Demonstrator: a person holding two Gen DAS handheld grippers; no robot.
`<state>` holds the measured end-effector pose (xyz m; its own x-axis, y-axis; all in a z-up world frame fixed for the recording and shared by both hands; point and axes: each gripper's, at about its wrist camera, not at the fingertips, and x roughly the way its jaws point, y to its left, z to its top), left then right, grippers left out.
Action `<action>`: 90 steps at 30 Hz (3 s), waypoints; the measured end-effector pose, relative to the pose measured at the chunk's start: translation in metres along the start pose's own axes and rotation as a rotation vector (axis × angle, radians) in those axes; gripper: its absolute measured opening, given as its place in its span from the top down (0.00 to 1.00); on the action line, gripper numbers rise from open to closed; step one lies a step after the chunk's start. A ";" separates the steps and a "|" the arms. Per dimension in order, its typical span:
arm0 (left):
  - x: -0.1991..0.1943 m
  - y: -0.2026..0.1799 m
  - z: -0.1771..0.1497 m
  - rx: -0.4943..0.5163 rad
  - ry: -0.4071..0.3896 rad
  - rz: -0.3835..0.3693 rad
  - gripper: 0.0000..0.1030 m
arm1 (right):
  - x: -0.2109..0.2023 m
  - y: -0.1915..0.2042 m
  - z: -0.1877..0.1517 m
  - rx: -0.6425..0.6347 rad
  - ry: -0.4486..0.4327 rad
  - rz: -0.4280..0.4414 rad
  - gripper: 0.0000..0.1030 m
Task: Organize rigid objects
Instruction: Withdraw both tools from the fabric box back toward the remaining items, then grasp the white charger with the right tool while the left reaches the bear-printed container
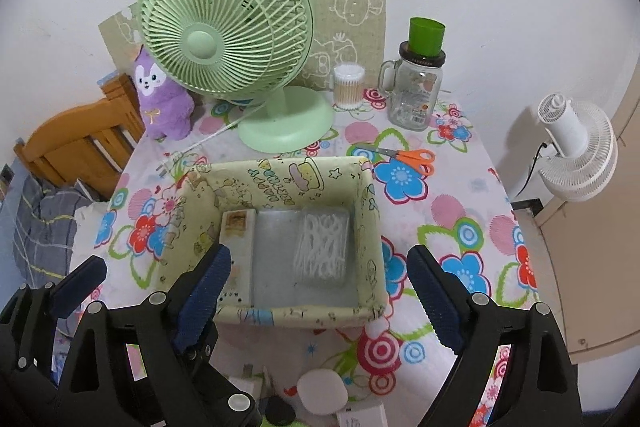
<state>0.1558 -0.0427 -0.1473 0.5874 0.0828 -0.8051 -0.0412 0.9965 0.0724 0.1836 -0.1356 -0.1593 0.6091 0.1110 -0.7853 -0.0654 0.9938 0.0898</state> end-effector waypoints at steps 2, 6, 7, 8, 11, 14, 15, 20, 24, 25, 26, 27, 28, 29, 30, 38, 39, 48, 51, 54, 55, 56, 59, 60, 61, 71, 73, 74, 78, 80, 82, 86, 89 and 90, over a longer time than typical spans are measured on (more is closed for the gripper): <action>-0.007 0.001 -0.004 0.006 0.002 -0.012 0.16 | -0.007 0.001 -0.004 -0.003 0.002 0.006 0.10; -0.021 0.000 -0.013 0.024 -0.002 -0.022 0.13 | -0.022 0.001 -0.014 0.001 -0.001 0.007 0.10; -0.024 0.000 -0.015 0.028 -0.003 -0.025 0.12 | -0.025 0.001 -0.016 0.002 -0.002 0.008 0.10; -0.028 -0.001 -0.018 0.031 -0.004 -0.030 0.12 | -0.029 0.000 -0.019 0.003 -0.004 0.008 0.10; -0.036 -0.001 -0.025 0.038 -0.010 -0.048 0.09 | -0.039 0.001 -0.024 -0.007 -0.013 0.004 0.09; -0.042 -0.002 -0.033 0.045 -0.014 -0.073 0.07 | -0.048 0.002 -0.032 -0.030 -0.028 -0.005 0.09; -0.043 -0.002 -0.036 0.046 -0.011 -0.082 0.07 | -0.052 0.003 -0.036 -0.040 -0.034 -0.013 0.09; -0.051 -0.005 -0.051 0.062 -0.008 -0.108 0.06 | -0.061 0.002 -0.051 -0.053 -0.039 -0.023 0.09; -0.053 -0.007 -0.062 0.074 -0.008 -0.127 0.06 | -0.066 0.000 -0.064 -0.051 -0.045 -0.027 0.09; -0.053 -0.006 -0.065 0.074 -0.003 -0.134 0.06 | -0.067 0.001 -0.068 -0.057 -0.042 -0.031 0.09; -0.053 -0.006 -0.069 0.075 0.000 -0.148 0.06 | -0.068 0.001 -0.070 -0.062 -0.042 -0.031 0.09; -0.053 -0.006 -0.072 0.077 0.002 -0.155 0.06 | -0.068 0.002 -0.073 -0.068 -0.042 -0.031 0.09; -0.053 -0.007 -0.076 0.079 0.005 -0.163 0.06 | -0.069 0.002 -0.077 -0.070 -0.040 -0.033 0.09; -0.053 -0.007 -0.077 0.082 0.005 -0.168 0.06 | -0.069 0.001 -0.080 -0.068 -0.040 -0.035 0.09; -0.053 -0.008 -0.080 0.087 0.007 -0.174 0.06 | -0.070 0.001 -0.082 -0.065 -0.041 -0.035 0.09; -0.054 -0.011 -0.092 0.120 0.004 -0.184 0.06 | -0.070 -0.001 -0.098 -0.051 -0.050 -0.022 0.09; -0.054 -0.010 -0.094 0.120 0.003 -0.185 0.06 | -0.070 -0.001 -0.099 -0.053 -0.052 -0.020 0.09; -0.043 -0.008 -0.114 0.109 0.014 -0.172 0.06 | -0.058 0.002 -0.119 -0.064 -0.044 0.001 0.09; -0.035 -0.006 -0.122 0.104 0.026 -0.170 0.06 | -0.050 0.005 -0.126 -0.069 -0.032 0.004 0.09; -0.028 -0.004 -0.128 0.096 0.034 -0.157 0.06 | -0.042 0.007 -0.133 -0.065 -0.019 0.006 0.09; -0.027 -0.003 -0.130 0.097 0.036 -0.154 0.06 | -0.039 0.008 -0.136 -0.067 -0.018 0.012 0.09; -0.024 -0.003 -0.133 0.099 0.041 -0.153 0.06 | -0.036 0.009 -0.138 -0.072 -0.018 0.020 0.09; -0.019 -0.003 -0.141 0.100 0.046 -0.144 0.06 | -0.030 0.009 -0.145 -0.086 -0.021 0.037 0.09; -0.017 -0.003 -0.143 0.099 0.048 -0.144 0.06 | -0.028 0.009 -0.147 -0.087 -0.021 0.037 0.09; -0.015 -0.003 -0.146 0.099 0.050 -0.144 0.06 | -0.026 0.009 -0.149 -0.088 -0.020 0.038 0.09; 0.005 -0.007 -0.169 0.072 0.100 -0.138 0.06 | -0.005 0.005 -0.172 -0.095 0.029 0.034 0.09; 0.009 -0.007 -0.175 0.067 0.107 -0.136 0.06 | 0.001 0.006 -0.177 -0.098 0.039 0.038 0.09; 0.011 -0.006 -0.177 0.064 0.110 -0.137 0.06 | 0.002 0.006 -0.179 -0.099 0.042 0.039 0.09; 0.019 -0.005 -0.186 0.051 0.123 -0.141 0.06 | 0.011 0.006 -0.187 -0.097 0.055 0.036 0.09; 0.024 -0.006 -0.190 0.044 0.137 -0.146 0.06 | 0.014 0.005 -0.192 -0.094 0.061 0.031 0.09; 0.027 -0.007 -0.194 0.038 0.148 -0.141 0.06 | 0.017 0.004 -0.196 -0.091 0.067 0.021 0.09; 0.033 -0.007 -0.202 0.013 0.172 -0.146 0.06 | 0.020 0.002 -0.204 -0.088 0.054 -0.011 0.09; 0.036 -0.007 -0.205 0.006 0.188 -0.163 0.06 | 0.019 0.001 -0.206 -0.094 0.049 -0.035 0.09; 0.037 -0.008 -0.205 0.007 0.187 -0.165 0.06 | 0.019 0.001 -0.206 -0.093 0.049 -0.042 0.09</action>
<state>0.0118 -0.0458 -0.2982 0.4262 -0.0804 -0.9010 0.0488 0.9966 -0.0658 0.0324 -0.1322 -0.3004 0.5735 0.0672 -0.8164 -0.1154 0.9933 0.0007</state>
